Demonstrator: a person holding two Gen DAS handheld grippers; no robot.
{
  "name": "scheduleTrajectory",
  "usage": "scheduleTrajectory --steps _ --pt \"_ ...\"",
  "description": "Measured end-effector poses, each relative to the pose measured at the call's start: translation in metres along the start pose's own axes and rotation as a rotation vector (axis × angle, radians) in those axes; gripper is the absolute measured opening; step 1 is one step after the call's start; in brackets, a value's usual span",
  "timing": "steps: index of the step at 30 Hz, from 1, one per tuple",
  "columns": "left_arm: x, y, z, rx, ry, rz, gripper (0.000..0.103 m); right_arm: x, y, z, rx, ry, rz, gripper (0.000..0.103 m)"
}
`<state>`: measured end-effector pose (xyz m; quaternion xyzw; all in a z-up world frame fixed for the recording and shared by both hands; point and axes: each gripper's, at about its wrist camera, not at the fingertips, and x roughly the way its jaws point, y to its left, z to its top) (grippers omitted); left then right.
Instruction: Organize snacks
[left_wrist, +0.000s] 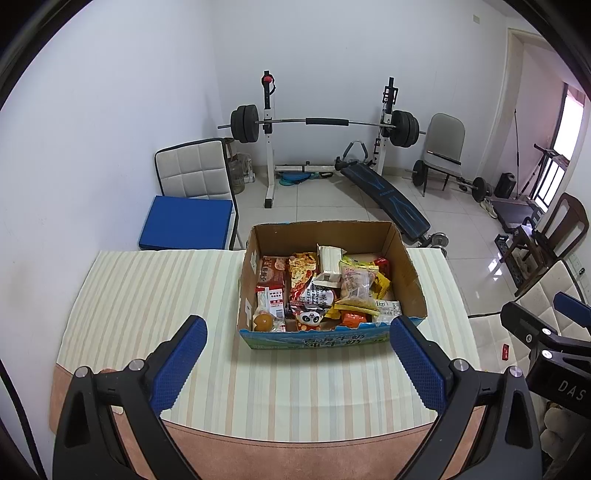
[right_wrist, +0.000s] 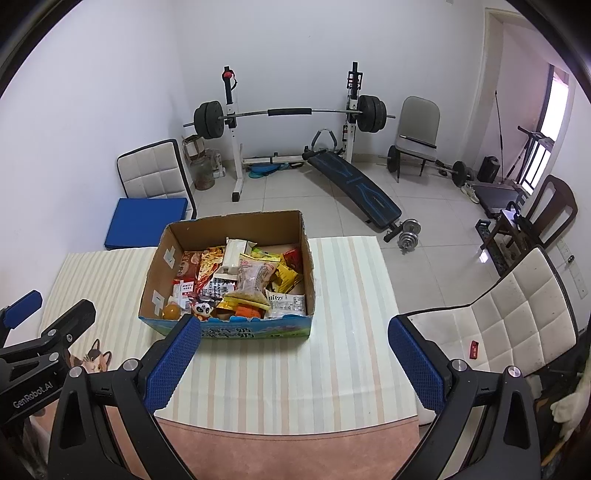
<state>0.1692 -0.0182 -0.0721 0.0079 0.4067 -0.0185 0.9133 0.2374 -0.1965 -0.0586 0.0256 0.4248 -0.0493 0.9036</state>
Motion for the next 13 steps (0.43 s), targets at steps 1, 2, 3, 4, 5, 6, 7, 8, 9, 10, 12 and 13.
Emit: scheduleTrajectory --steps 1,2,3,4,5,6,7,8,9,10,12,13 --pt "-0.0001 0.0003 -0.0001 -0.001 0.000 0.000 0.102 0.0006 0.0009 0.0004 0.000 0.001 0.000 0.103" --pt "0.0000 0.0002 0.0008 -0.001 0.000 -0.001 0.102 -0.0001 0.0002 -0.0001 0.000 0.001 0.001 0.103" --pt "0.0001 -0.0001 0.0012 -0.001 0.001 -0.002 0.102 -0.0010 -0.0004 -0.0010 0.002 0.001 0.001 0.103" --pt "-0.0001 0.0000 0.0012 0.000 0.000 -0.002 0.102 -0.0014 -0.0001 -0.0013 0.002 0.001 0.000 0.103" --pt "-0.0001 0.0001 0.0013 0.000 -0.001 0.000 0.102 -0.0009 0.0008 -0.0011 0.002 0.003 0.001 0.103" --pt "0.0000 0.0000 0.0013 0.000 0.000 -0.001 0.102 -0.0027 -0.0007 -0.0022 0.005 0.002 0.002 0.103" --pt "0.0001 -0.0001 0.0015 0.000 0.000 -0.001 0.102 -0.0032 -0.0008 -0.0031 0.005 0.002 0.000 0.103" --pt "-0.0002 0.0000 0.0008 -0.002 -0.001 0.000 0.102 -0.0032 -0.0005 -0.0032 0.003 0.003 0.000 0.103" --pt "-0.0003 -0.0002 0.0009 -0.001 -0.002 0.001 0.102 -0.0033 -0.0007 -0.0040 0.004 0.004 0.000 0.103" --pt "-0.0005 -0.0006 0.0015 0.001 -0.005 0.004 0.102 -0.0034 -0.0007 -0.0042 0.003 0.005 0.001 0.103" --pt "-0.0010 -0.0011 0.0028 0.002 -0.010 0.003 0.102 -0.0033 -0.0005 -0.0050 0.003 0.007 0.002 0.103" --pt "-0.0006 -0.0009 0.0028 0.003 -0.010 -0.001 0.102 -0.0033 -0.0005 -0.0049 0.002 0.007 0.001 0.103"
